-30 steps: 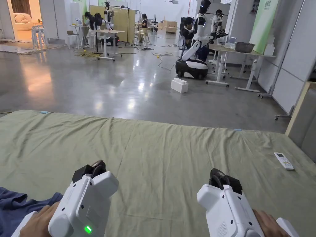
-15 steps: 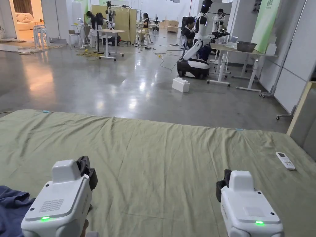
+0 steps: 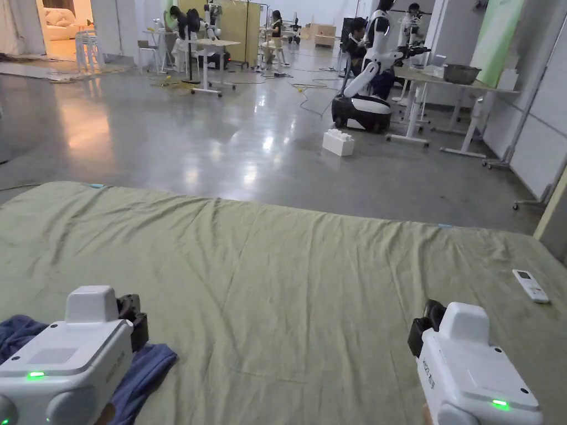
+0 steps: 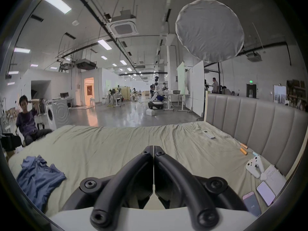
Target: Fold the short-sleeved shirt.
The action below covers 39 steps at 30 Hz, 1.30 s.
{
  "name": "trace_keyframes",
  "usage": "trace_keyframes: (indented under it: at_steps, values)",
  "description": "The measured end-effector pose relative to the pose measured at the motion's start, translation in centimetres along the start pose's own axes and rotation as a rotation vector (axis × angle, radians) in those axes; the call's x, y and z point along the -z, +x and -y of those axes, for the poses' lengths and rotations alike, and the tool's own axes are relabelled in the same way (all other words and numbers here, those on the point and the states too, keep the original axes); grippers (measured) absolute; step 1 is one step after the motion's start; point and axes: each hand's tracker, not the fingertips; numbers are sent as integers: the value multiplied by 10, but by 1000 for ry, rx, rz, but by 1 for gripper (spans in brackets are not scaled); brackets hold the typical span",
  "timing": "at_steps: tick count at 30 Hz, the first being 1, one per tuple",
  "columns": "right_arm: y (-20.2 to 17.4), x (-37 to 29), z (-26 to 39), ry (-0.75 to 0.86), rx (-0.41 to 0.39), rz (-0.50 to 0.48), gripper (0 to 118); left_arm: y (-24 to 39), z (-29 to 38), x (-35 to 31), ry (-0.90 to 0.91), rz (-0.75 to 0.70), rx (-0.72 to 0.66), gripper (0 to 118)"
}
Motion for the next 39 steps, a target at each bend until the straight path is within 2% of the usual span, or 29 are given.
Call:
trace_keyframes:
  at_steps: [7,12,14,15,16,17,18,19,23,25,26,28,29,31,32,36,37,38,39]
  values:
    - [-26,14,22,-58,-49,-62,1,-91,22,-20,-200,-89,-38,4]
    - [-44,24,36,-103,-72,-106,1,-165,51,-2,-414,-183,-51,4]
    - [-50,27,38,-137,-66,-147,1,-195,66,12,-490,-180,-102,10]
    - [-52,28,39,-148,-58,-156,1,-203,71,16,-525,-174,-118,20]
    - [-56,29,42,-187,-35,-184,1,-213,77,23,-542,-157,-143,49]
    - [-58,27,42,-156,-65,-168,1,-220,83,31,-562,-163,-160,77]
    - [-60,28,44,-161,-73,-170,1,-223,88,36,-591,-172,-174,98]
    - [-61,27,44,-162,-81,-174,1,-226,94,43,-616,-169,-196,113]
    - [-64,26,51,-183,-93,-185,1,-227,119,67,-670,-167,-240,113]
    - [-62,26,53,-240,-62,-204,1,-218,132,70,-695,-125,-251,113]
    - [-63,24,53,-239,-65,-200,1,-210,139,75,-724,-138,-218,112]
    - [-63,22,55,-243,-82,-201,1,-194,147,72,-700,-197,2,109]
    - [-62,20,56,-246,-92,-200,1,-188,146,69,-666,-217,15,104]
    - [-61,17,58,-251,-98,-205,1,-185,141,66,-675,-230,-37,101]
    - [-60,17,59,-259,-95,-206,1,-185,139,62,-657,-229,-58,96]
    - [-62,17,62,-271,-96,-208,1,-174,139,51,-598,-181,43,54]
    - [-63,16,62,-276,-97,-209,1,-169,132,41,-584,-187,68,26]
    - [-64,16,63,-280,-93,-212,1,-168,131,38,-577,-206,93,8]
    - [-65,16,63,-279,-88,-215,1,-168,130,35,-580,-202,78,8]
